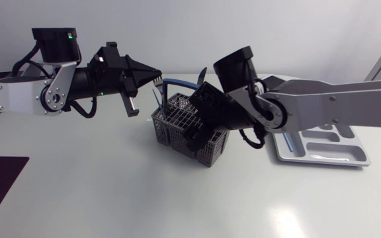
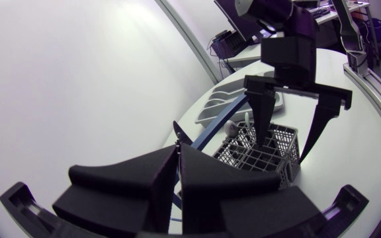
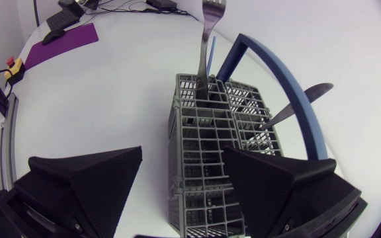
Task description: Unload the cutlery basket into the drawer organizer.
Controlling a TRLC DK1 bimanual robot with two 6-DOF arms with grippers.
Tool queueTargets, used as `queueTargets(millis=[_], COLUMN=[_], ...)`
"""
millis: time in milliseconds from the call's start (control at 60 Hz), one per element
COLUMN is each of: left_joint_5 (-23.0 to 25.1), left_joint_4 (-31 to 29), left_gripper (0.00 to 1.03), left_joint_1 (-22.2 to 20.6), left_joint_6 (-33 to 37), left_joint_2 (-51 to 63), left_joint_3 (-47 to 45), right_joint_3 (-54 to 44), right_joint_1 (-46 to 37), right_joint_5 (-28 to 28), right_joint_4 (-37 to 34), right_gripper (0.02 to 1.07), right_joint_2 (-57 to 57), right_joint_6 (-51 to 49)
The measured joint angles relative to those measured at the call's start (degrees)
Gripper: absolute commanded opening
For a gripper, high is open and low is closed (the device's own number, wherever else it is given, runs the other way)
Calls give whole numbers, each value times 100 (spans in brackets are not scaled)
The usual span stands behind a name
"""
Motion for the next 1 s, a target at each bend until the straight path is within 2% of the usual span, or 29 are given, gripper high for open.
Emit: queueTargets(millis=[350,667,800,1000], left_joint_5=[17,-2,-46,-50], left_joint_4=[203,210,-94,-1255], left_gripper=[15,15,15,15], left_joint_1=[-4,-267,-337,-411], left_joint_6=[332,387,385,173], left_joint_2=[-184,-815,-1043,-1176], left_joint_3=[-306,-428,-428,15], right_joint_3=[271,271,271,101], right_joint_1=[0,-7,-7,-151], right_joint_5=[9,-2,-2,-162], right_joint_4=[229,354,354,304], right_gripper=[91,91,91,91], right_joint_2=[625,645,645,221], right_joint_6=[227,229,229,227])
